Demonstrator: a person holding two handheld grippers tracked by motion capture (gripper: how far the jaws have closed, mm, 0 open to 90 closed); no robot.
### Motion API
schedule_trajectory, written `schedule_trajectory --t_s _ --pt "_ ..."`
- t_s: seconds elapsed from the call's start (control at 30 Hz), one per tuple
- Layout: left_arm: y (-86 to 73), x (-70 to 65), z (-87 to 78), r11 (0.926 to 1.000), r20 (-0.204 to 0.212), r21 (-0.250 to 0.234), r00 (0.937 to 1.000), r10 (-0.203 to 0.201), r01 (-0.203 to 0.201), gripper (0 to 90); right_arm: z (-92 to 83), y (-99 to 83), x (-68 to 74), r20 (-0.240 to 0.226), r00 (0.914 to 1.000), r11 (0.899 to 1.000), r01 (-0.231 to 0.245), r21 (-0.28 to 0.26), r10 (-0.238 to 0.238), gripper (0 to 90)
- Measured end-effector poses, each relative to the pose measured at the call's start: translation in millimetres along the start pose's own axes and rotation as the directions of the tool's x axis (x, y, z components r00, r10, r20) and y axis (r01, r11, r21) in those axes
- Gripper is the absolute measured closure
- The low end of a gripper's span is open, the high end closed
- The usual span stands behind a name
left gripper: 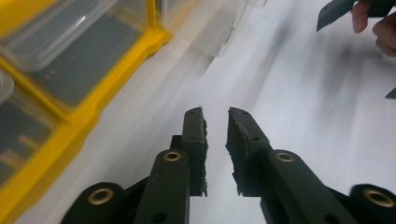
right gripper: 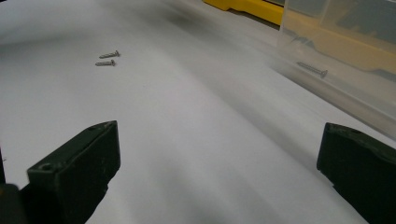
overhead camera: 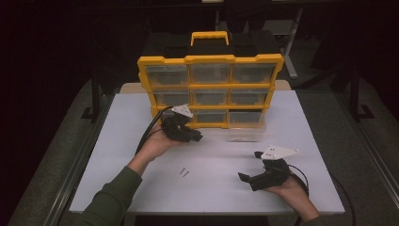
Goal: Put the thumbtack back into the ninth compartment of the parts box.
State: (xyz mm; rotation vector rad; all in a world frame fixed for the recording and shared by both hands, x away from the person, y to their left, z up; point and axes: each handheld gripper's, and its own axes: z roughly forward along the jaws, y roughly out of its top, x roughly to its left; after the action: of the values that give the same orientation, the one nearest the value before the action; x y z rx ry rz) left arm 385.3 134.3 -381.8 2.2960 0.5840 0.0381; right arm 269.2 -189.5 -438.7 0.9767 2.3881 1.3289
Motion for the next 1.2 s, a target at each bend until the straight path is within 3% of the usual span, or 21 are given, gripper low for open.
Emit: schedule_trajectory --t_s 0.47,0.6,1.2 --pt "-32.9 -9.3 0.1 0.9994 -0.034 0.008 0.9988 -0.034 0.035 55.4 0.5 0.0 0.4 0.000 1.0000 1.000 0.001 0.000 -0.001 0.0" --pt "-41.1 -13.9 -0.5 0.9996 -0.065 0.014 0.9976 -0.024 0.025 49.9 0.2 0.0 0.2 0.001 1.0000 1.000 -0.001 -0.001 0.001 0.0" --pt "-81.0 -30.8 -3.6 0.9985 -0.118 0.005 0.9915 -0.054 0.055 44.4 -0.1 0.0 0.5 0.004 1.0000 1.000 -0.001 -0.001 0.001 0.0"
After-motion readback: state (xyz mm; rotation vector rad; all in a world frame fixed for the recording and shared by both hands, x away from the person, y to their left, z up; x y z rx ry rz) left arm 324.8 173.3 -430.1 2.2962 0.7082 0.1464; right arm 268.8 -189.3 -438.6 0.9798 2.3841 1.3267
